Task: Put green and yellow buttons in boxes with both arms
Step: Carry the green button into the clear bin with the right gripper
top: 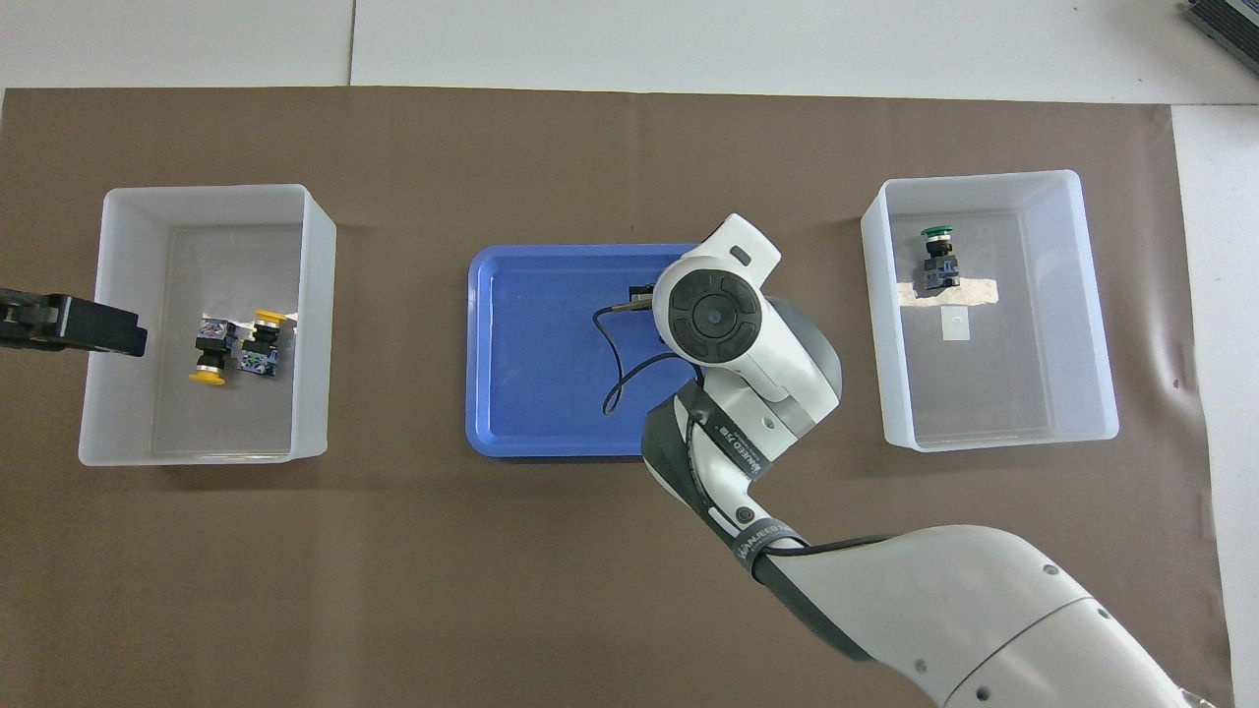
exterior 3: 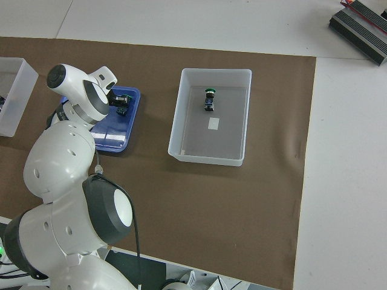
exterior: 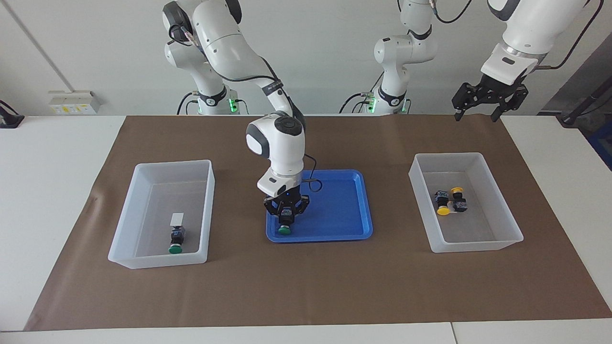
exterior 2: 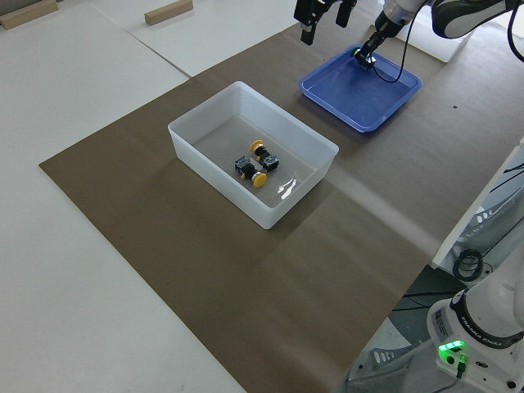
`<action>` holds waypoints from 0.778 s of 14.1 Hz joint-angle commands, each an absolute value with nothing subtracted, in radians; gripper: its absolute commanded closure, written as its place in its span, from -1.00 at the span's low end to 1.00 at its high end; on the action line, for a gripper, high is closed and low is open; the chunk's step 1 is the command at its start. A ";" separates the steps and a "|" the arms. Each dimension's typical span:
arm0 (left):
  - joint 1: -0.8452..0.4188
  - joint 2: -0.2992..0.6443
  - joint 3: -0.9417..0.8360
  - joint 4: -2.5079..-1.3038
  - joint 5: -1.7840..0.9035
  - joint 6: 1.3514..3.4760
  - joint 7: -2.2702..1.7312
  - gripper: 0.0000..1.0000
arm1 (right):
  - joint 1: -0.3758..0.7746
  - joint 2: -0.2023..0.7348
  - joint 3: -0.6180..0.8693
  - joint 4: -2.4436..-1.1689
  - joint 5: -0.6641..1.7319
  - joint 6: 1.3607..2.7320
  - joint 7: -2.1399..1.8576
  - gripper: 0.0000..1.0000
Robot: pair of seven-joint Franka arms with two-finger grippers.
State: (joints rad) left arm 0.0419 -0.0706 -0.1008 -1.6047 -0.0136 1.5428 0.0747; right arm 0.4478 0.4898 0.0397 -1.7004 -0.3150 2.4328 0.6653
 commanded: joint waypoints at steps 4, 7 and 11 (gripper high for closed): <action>0.041 -0.107 -0.095 -1.660 -0.025 1.555 0.075 -1.00 | 0.286 0.263 0.051 -1.772 -0.318 2.278 0.510 1.00; 0.041 -0.112 -0.095 -1.661 -0.020 1.540 0.075 -1.00 | 0.177 0.181 0.051 -1.844 -0.283 2.246 0.308 1.00; 0.052 -0.112 -0.094 -1.663 -0.020 1.542 0.071 -1.00 | 0.034 0.169 0.049 -1.893 -0.110 2.238 -0.032 1.00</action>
